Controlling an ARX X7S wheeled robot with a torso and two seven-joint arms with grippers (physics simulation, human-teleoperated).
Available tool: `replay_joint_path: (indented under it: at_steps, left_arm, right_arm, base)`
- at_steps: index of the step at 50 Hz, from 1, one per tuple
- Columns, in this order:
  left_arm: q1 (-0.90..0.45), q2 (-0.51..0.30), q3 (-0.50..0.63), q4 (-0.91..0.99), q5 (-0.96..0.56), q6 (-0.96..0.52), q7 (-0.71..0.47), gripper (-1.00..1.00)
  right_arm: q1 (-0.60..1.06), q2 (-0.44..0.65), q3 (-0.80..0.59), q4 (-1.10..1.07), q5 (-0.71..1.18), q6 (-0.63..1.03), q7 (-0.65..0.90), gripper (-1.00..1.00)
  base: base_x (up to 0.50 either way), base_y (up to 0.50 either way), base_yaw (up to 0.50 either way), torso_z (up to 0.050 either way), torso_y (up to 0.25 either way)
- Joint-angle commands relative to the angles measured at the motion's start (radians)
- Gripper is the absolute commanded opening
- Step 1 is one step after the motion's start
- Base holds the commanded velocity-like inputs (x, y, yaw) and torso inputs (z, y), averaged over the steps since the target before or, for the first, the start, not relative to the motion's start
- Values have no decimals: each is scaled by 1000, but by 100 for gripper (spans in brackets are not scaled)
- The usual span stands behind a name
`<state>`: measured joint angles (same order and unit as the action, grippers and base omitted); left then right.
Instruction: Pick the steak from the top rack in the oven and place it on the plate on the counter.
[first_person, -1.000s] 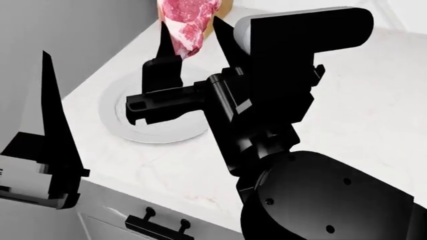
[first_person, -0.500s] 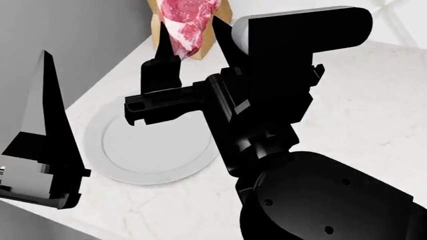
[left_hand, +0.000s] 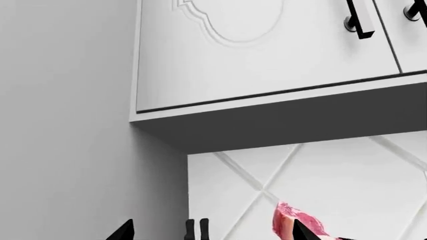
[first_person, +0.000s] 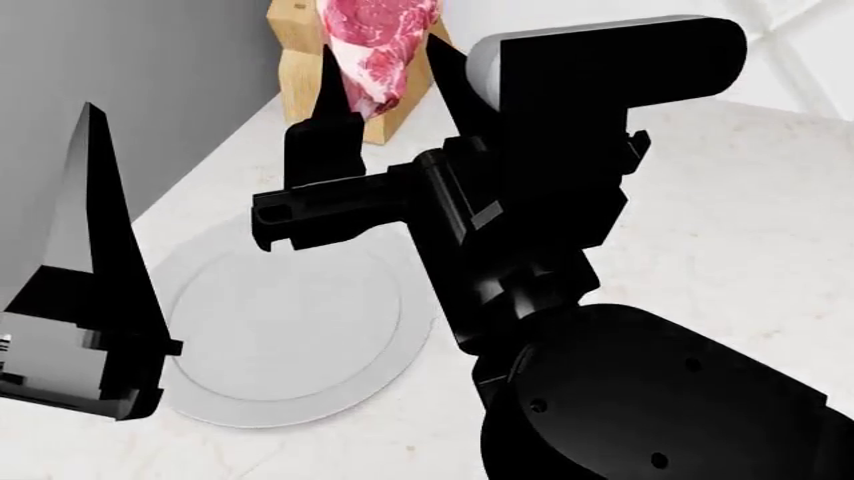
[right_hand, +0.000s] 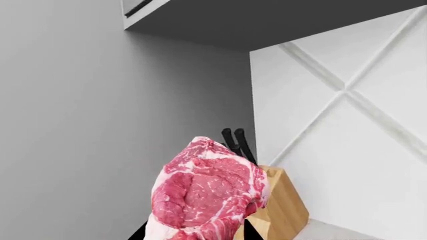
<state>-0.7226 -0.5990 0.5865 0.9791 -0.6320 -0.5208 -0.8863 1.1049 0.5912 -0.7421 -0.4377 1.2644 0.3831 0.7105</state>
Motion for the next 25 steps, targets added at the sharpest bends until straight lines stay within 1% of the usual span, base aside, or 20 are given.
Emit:
replay_joint_path:
  at_steps: [1, 8, 18, 25]
  left_arm:
    - [1, -2, 7, 0, 1, 5, -5, 100]
    - [-6, -5, 5, 4, -7, 2, -10, 100]
    - [-11, -9, 8, 11, -14, 1, -18, 100]
    - [-9, -11, 12, 3, -8, 12, -15, 100]
  right_arm:
    - [2, 2, 11, -6, -23, 2, -7, -100]
    - [1, -8, -5, 21, -36, 12, -18, -100]
    - [10, -112, -72, 197, -99, 0, -149, -100]
    - [-9, -145, -96, 273, -111, -12, -205, -100]
  base:
    - [0, 0, 0, 0, 0]
    - [0, 0, 0, 0, 0]
    - [0, 0, 0, 0, 1]
    - [0, 0, 0, 0, 0]
